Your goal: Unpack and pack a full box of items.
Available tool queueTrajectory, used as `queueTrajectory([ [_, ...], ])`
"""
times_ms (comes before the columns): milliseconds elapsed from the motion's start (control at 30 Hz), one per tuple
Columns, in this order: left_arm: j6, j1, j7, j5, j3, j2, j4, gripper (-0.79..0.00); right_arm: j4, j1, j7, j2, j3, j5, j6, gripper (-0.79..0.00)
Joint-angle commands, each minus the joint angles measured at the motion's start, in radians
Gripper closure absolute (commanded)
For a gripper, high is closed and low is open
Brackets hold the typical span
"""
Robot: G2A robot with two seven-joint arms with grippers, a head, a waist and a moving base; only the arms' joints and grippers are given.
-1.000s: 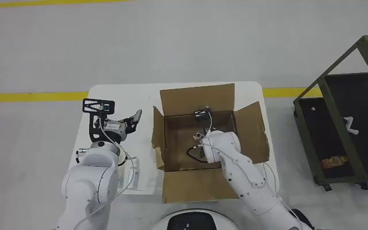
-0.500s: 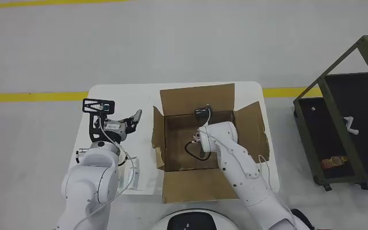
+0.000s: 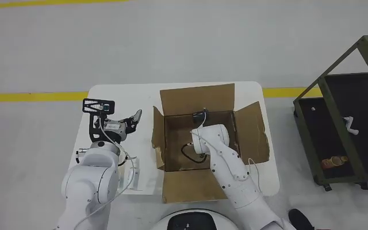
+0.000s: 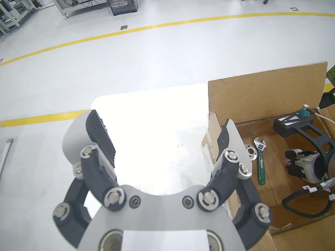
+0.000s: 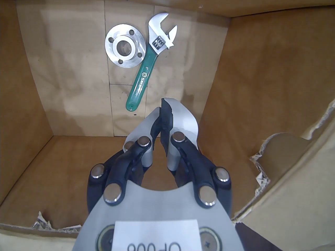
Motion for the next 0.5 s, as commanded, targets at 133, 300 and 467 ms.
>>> queueTrajectory([
  [133, 0.000, 0.000, 0.000, 0.000, 0.000, 0.000, 0.000, -0.785, 0.002, -0.004, -0.007, 0.000, 0.001, 0.002, -0.001, -0.231],
  [300, 0.000, 0.000, 0.000, 0.000, 0.000, 0.000, 0.000, -0.785, 0.029, -0.028, -0.041, -0.002, 0.007, 0.008, 0.005, -0.372],
  [467, 0.000, 0.000, 0.000, 0.000, 0.000, 0.000, 0.000, -0.785, 0.066, -0.019, -0.055, -0.010, 0.002, -0.004, 0.033, -0.508],
])
